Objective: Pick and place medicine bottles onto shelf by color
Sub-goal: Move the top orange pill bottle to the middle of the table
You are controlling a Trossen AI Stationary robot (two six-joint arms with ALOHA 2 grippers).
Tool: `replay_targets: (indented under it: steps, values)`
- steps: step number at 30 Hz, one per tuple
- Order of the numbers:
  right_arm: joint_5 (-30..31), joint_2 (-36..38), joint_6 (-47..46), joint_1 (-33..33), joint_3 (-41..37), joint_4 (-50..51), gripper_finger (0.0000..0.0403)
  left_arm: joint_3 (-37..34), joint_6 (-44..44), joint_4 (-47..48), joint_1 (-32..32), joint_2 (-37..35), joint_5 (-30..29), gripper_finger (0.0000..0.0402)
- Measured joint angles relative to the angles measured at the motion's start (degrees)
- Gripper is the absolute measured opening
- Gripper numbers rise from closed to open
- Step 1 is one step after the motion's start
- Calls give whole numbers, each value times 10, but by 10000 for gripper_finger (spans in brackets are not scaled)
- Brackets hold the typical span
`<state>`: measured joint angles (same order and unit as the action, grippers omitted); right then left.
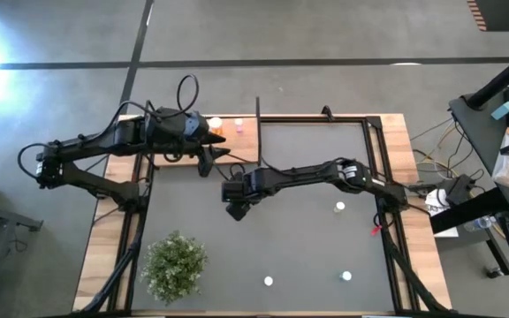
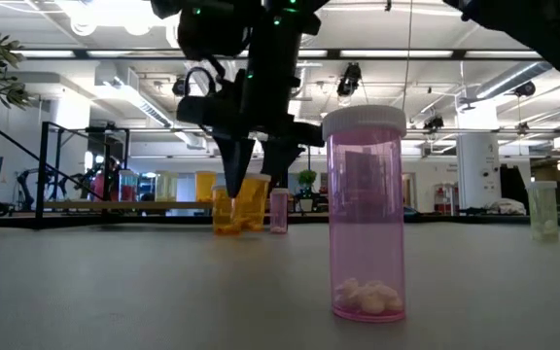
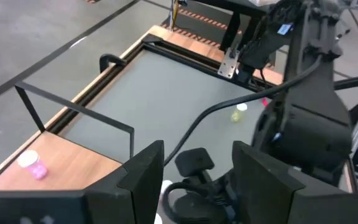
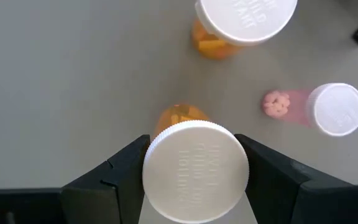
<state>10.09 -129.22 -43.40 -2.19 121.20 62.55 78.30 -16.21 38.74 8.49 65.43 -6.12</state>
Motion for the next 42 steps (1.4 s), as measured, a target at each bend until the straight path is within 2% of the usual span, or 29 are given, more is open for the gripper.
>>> replay_targets:
  steps: [10,35,42]
  values:
    - [-24,-29,3,12,33,16,215,-3,0,-1,0,0,0,174]
    - [-25,-31,19,21,32,10,215,-26,-16,-8,0,0,-1,174]
    - [-23,-31,-1,25,32,10,241,-26,-17,-8,0,0,-1,174]
